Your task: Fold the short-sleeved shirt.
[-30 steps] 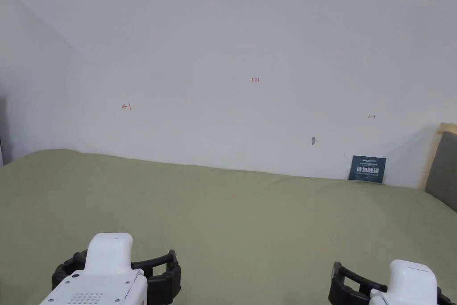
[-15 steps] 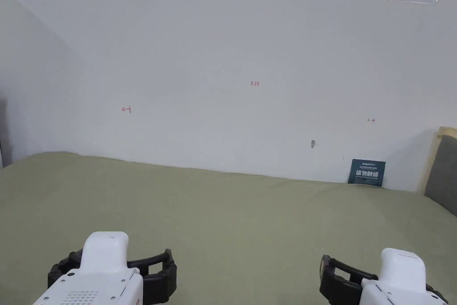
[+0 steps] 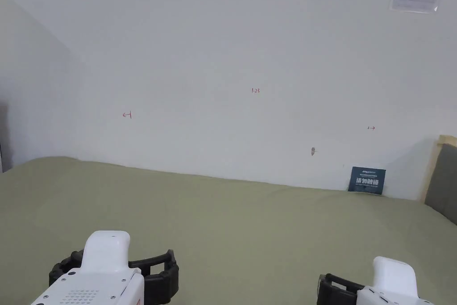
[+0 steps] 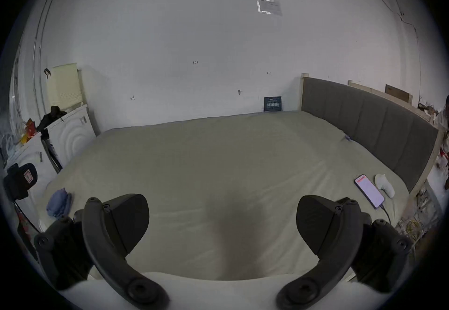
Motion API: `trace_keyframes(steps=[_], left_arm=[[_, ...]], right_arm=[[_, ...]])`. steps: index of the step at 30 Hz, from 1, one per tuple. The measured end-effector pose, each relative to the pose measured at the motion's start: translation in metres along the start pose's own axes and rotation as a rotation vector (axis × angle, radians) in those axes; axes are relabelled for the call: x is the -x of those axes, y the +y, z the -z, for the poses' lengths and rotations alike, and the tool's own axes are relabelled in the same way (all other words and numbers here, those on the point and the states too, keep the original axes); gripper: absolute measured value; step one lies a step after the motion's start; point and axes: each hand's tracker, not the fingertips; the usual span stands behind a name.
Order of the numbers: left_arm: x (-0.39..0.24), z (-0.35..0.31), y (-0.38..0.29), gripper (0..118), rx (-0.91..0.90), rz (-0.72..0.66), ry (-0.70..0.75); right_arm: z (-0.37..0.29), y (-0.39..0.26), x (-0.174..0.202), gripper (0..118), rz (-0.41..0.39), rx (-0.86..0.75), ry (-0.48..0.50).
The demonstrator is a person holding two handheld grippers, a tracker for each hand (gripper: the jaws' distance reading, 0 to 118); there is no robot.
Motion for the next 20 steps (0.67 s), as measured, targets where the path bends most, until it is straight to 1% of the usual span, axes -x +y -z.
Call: trace_keyframes(steps=[2, 4, 8, 11, 14, 17, 20], left_arm=[[-0.0002, -0.0003, 0.0006, 118, -0.001, 0.004, 0.003], [0.0001, -0.0005, 0.0009, 118, 0.003, 0.002, -0.001], [-0.0005, -0.0015, 0.0008, 118, 0.007, 0.000, -0.002], [-0.0011, -0.0011, 0.0005, 118, 0.011, 0.003, 0.000], [-0.0013, -0.0007, 0.0008, 118, 0.012, 0.002, -0.004], [-0.0011, -0.0005, 0.0018, 118, 0.016, 0.003, -0.003], [-0.0002, -0.0002, 0.0024, 118, 0.020, -0.002, -0.006]], right_arm=[[-0.0038, 0.0015, -0.0002, 118, 0.024, 0.005, 0.020], [-0.0040, 0.0022, 0.0005, 118, 0.024, 0.011, 0.020], [0.0009, 0.0041, 0.0010, 118, 0.022, 0.044, -0.032], [0.0013, 0.0013, 0.0034, 118, -0.011, 0.044, -0.071], [0.0012, 0.0013, 0.0015, 118, -0.003, 0.051, -0.054], [-0.0001, 0.0020, -0.0019, 118, 0.032, 0.040, 0.003], [-0.0077, 0.0032, 0.0002, 118, 0.016, 0.015, 0.011]])
